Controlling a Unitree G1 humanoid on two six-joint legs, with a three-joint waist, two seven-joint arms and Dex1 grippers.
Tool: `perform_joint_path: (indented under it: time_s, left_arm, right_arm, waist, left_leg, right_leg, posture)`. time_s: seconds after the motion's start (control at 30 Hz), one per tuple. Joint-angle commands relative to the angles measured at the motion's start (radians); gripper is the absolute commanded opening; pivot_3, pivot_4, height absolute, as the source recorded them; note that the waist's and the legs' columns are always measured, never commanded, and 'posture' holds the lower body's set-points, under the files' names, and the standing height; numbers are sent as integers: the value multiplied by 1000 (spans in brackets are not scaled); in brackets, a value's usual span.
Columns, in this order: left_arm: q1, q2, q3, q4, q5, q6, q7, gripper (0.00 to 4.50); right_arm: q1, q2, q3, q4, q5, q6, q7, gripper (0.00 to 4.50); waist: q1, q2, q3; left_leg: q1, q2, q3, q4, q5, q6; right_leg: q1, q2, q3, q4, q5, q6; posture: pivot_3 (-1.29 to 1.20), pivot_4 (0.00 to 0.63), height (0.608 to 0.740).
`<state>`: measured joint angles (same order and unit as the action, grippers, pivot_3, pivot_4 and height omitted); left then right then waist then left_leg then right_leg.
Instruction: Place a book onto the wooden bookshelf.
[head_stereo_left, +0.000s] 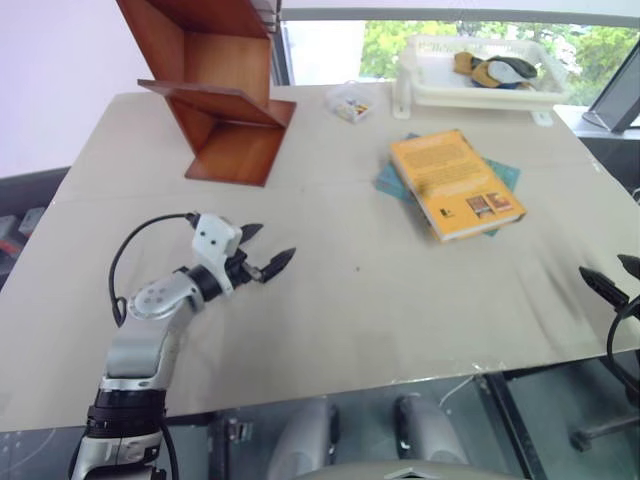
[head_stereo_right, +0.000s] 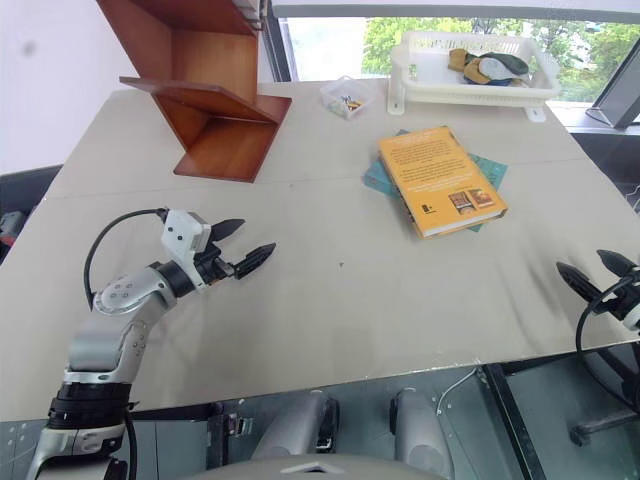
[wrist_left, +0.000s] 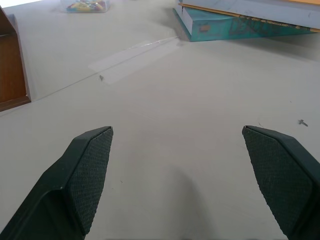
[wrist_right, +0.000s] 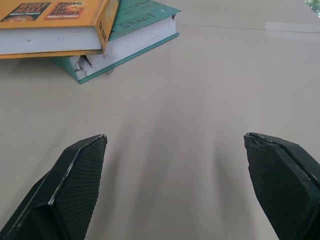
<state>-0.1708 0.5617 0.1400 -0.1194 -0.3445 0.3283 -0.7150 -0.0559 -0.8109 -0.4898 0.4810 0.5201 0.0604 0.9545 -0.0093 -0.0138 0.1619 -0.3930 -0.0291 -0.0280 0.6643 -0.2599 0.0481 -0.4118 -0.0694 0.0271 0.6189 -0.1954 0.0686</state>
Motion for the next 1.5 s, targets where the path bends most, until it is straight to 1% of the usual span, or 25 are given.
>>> perform_joint_path:
  time_s: [0.03, 0.27, 0.77, 0.87, 0.93, 1.0, 1.1, 1.2, 1.27, 1.37, 1.43, 1.5]
  left_arm:
    - [-9, -10, -1, -26, -10, -17, -1, 4452]
    - [-13, -24, 6, -36, -20, -16, 0, 4452]
    - [-21, -11, 11, -28, -20, -18, -12, 4452]
    - [-37, 0, 24, -23, -27, -24, -21, 4452]
    - [-63, 8, 43, 0, -50, -35, -47, 4452]
    - [-82, 22, 56, 21, -84, -52, -108, 4452]
    - [-92, 45, 70, 12, -162, -31, -209, 4452]
    - [-107, 74, 84, -10, -248, 18, -287, 4452]
    - [-116, 90, 93, -24, -286, 39, -313, 4452]
    - [-119, 101, 102, -36, -299, 41, -313, 4452]
    - [-111, 107, 107, -44, -298, 39, -311, 4452]
    - [-99, 114, 113, -54, -297, 38, -308, 4452]
  right_arm:
    - [-34, -32, -35, 19, -4, -24, 11, 4500]
    - [-82, -42, -26, 69, -33, -47, 15, 4500]
    - [-97, -41, -27, 84, -48, -62, 15, 4500]
    - [-125, -20, -8, 85, -72, -68, -36, 4500]
    - [-175, 6, 27, 92, -122, -74, -120, 4500]
    - [-252, 42, 74, 112, -184, -54, -229, 4500]
    - [-352, 96, 136, 153, -235, -27, -304, 4500]
    - [-450, 149, 170, 269, -274, -49, -362, 4500]
    - [-505, 183, 180, 366, -284, -90, -369, 4500]
    - [-561, 225, 189, 473, -280, -145, -323, 4500]
    - [-572, 251, 186, 489, -248, -147, -230, 4500]
    - [-559, 271, 185, 463, -206, -132, -116, 4500]
  waist:
    - [0, 0, 0]
    - [0, 0, 0]
    - [0, 0, 0]
    - [-1, 0, 0]
    - [-4, 0, 0]
    - [-7, 0, 0]
    - [-13, 0, 0]
    - [-9, 1, 0]
    - [-1, 1, 0]
    - [-1, 1, 1]
    - [-4, 1, 1]
    - [-8, 1, 1]
  left_leg:
    - [0, 0, 0, 0, 0, 0]
    - [0, 0, 0, 0, 0, 0]
    - [0, 0, 0, 0, 0, 0]
    - [0, 0, 0, 0, 0, 0]
    - [0, 0, 0, 0, 0, 0]
    - [0, 0, 1, 1, 0, 0]
    - [1, 0, 1, 1, 0, 0]
    - [0, 0, 1, 1, 0, 0]
    - [-1, 0, -1, 1, 0, -1]
    - [-3, -1, -2, 1, 1, -2]
    - [-3, -1, -2, 1, 2, -3]
    - [-3, -1, -1, 1, 2, -3]
  right_leg:
    - [0, 0, 0, 0, 0, 0]
    - [0, 0, 0, 0, 0, 0]
    - [0, 0, 0, 0, 0, 0]
    - [0, 0, 0, 0, 0, 0]
    - [0, 0, 0, 0, 0, 0]
    - [0, 0, 1, 1, 0, 0]
    - [0, 1, 1, 2, 0, 0]
    - [-1, 1, 1, 2, 0, 0]
    - [-1, 1, 0, 1, 0, 0]
    - [-1, 1, -2, -1, 0, 0]
    - [-1, 0, -2, -2, 0, 0]
    - [-1, 1, -2, -2, 0, 0]
  posture:
    - [0, 150, 740]
    - [0, 150, 740]
    - [0, 150, 740]
    - [0, 150, 740]
    - [0, 150, 740]
    - [0, 150, 740]
    - [0, 150, 740]
    - [0, 150, 740]
    - [0, 150, 740]
    - [0, 150, 740]
    - [0, 150, 740]
    - [0, 150, 740]
